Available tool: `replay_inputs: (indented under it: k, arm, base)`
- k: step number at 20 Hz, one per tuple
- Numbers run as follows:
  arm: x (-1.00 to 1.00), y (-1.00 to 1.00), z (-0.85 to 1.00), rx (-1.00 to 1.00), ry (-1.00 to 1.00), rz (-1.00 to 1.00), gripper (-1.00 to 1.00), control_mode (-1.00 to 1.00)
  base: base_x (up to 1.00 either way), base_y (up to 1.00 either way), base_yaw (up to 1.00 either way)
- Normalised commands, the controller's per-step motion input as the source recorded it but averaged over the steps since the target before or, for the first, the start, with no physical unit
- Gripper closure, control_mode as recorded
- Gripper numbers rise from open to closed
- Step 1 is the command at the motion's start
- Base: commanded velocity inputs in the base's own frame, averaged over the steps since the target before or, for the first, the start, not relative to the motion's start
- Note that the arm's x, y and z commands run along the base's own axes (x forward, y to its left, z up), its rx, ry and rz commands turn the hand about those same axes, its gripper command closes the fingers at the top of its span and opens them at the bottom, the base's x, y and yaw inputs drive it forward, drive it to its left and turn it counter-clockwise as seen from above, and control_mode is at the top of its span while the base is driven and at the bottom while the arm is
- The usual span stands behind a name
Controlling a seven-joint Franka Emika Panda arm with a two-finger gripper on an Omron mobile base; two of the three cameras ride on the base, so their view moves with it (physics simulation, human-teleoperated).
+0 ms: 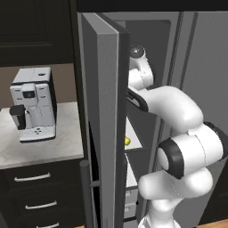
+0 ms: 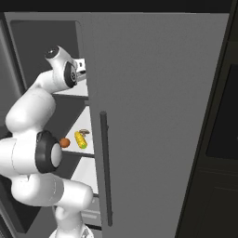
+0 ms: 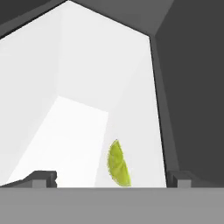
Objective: Take the lemon wedge and mushroom from the highest rack and move them to the second highest rack where the corn and tangerine are located, to maximize freezer space. Close the freezer door after rearranging.
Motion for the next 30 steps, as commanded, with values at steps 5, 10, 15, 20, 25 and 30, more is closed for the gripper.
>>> replay_inputs:
  k: [5, 10, 15, 20, 25, 30]
  arm:
    - [0.64, 0.0, -0.11, 0.0, 0.06, 0.05, -1.0, -1.0]
    - [0.4, 0.0, -0.17, 0.0, 0.1, 0.02, -1.0, -1.0]
    - [0.01, 0.0, -0.38, 0.0, 0.16, 0.0, -1.0, -1.0]
    - [0.08, 0.0, -0.5, 0.0, 0.15, 0.0, -1.0, -1.0]
    - [0.0, 0.0, -0.58, 0.0, 0.12, 0.0, -1.0, -1.0]
    - [-0.06, 0.0, -0.62, 0.0, 0.13, 0.0, -1.0, -1.0]
  base:
    - [0.0, 0.0, 0.0]
    - [0.0, 0.0, 0.0]
    - [0.0, 0.0, 0.0]
    - [0.0, 0.0, 0.0]
    - [0.0, 0.0, 0.0]
    - [0.0, 0.0, 0.0]
